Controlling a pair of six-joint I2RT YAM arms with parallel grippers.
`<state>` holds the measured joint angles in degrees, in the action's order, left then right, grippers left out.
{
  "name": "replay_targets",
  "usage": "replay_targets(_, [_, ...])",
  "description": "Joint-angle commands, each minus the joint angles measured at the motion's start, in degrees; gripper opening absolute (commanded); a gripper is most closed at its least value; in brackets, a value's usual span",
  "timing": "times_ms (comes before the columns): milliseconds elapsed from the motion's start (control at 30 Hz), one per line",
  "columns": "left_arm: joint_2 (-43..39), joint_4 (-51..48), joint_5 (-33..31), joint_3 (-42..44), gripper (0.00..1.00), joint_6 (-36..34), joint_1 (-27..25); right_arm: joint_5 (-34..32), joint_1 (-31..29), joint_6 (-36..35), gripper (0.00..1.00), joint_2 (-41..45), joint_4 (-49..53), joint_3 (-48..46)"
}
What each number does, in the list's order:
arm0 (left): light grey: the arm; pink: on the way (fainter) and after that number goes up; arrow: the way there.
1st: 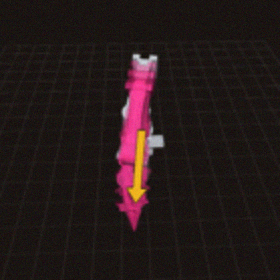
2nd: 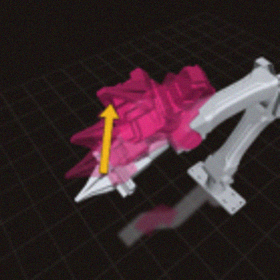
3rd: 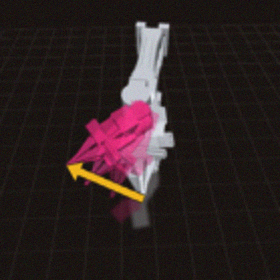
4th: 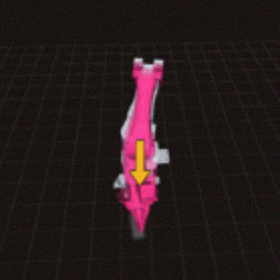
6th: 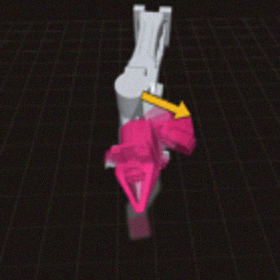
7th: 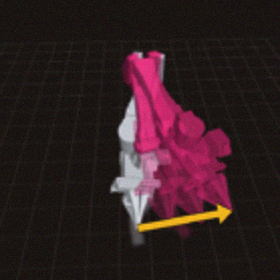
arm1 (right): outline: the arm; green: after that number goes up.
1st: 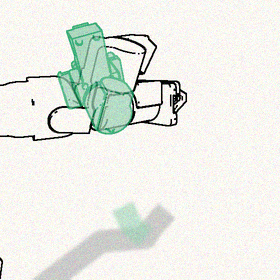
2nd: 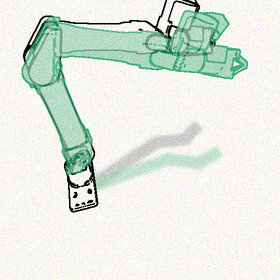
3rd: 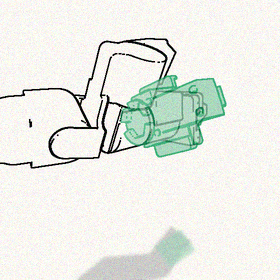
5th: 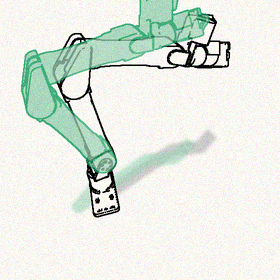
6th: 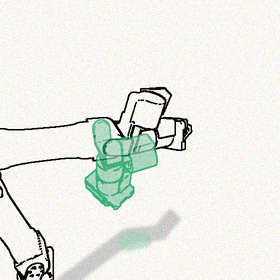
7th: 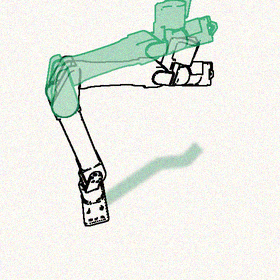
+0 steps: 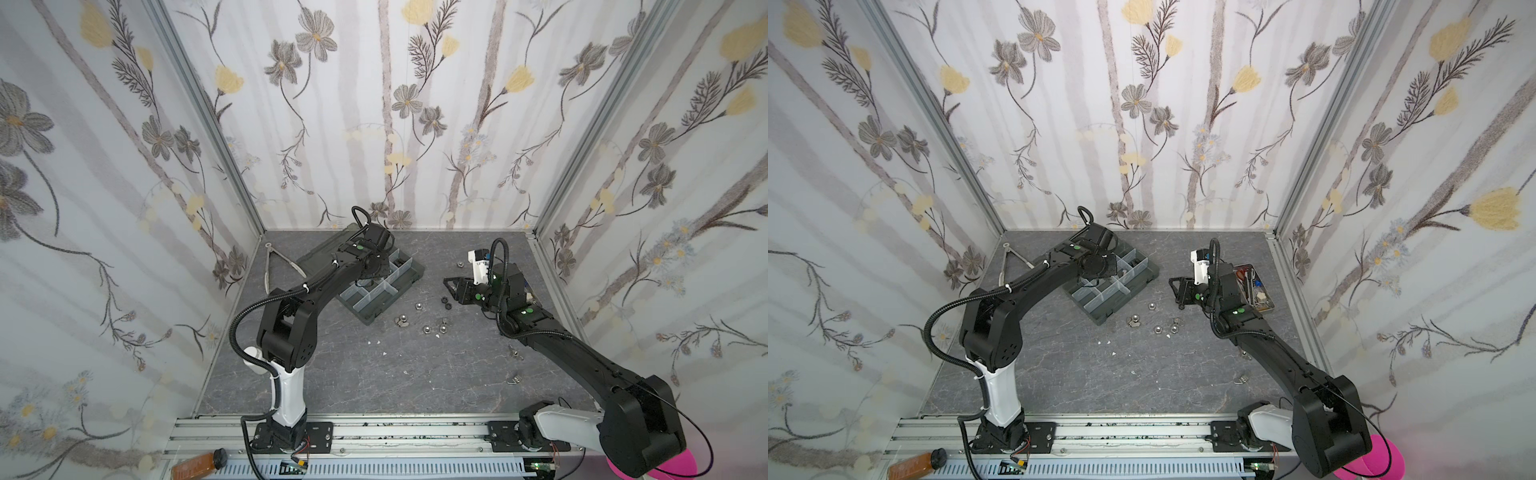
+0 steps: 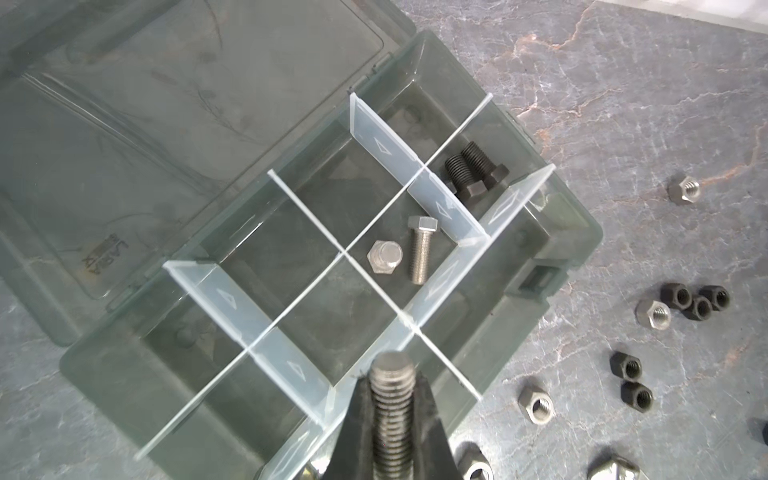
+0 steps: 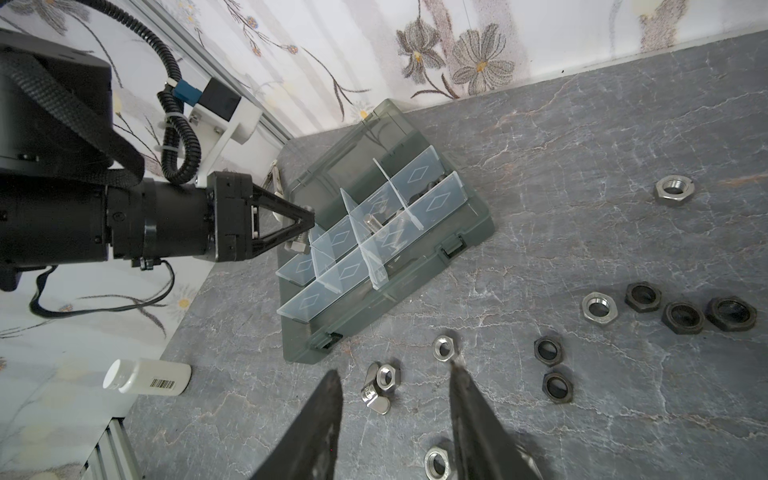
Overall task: Sort the screws and nuts into containers
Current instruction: 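Lift the silver bolt and carry it over the organizer compartment with the left gripper, then open the left gripper to drop the silver bolt into the compartment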
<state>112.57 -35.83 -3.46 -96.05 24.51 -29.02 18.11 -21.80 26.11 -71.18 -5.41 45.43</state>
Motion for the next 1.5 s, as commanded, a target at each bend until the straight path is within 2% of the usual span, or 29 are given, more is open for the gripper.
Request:
replay_targets(0, [2.9, 0.1, 1.2, -3.1, 0.05, -0.7, 0.3, 1.4, -0.1, 0.3, 0.44, -0.8, -1.5, -0.1])
replay_targets(500, [17.3, -0.9, 4.1, -17.2, 0.05, -0.6, 1.6, 1.9, 0.0, -0.6, 0.44, -3.7, -0.4, 0.2])
replay_targets(733, [21.0, -2.7, 4.2, -21.7, 0.12, -0.9, 1.6, 2.3, 0.0, -0.9, 0.44, -5.3, -0.7, 0.3])
replay_targets(967, [20.1, -3.1, 3.6, -22.0, 0.31, -1.2, 1.7, 2.4, 0.0, -0.8, 0.44, -5.4, -0.6, 0.5])
replay_targets(1167, [17.5, -3.5, 3.4, -21.3, 0.38, -1.1, 1.7, 2.2, -0.2, -0.8, 0.45, -4.7, 0.7, 0.6])
replay_targets(1267, [14.5, -2.5, 3.4, -19.3, 0.42, -0.9, 1.7, 1.6, -0.8, -1.2, 0.45, -4.5, 2.2, 1.1])
replay_targets(1467, [7.0, 0.5, 3.5, -13.2, 0.56, -1.0, 1.6, -0.4, -2.5, -2.0, 0.47, -4.8, 5.1, 1.9])
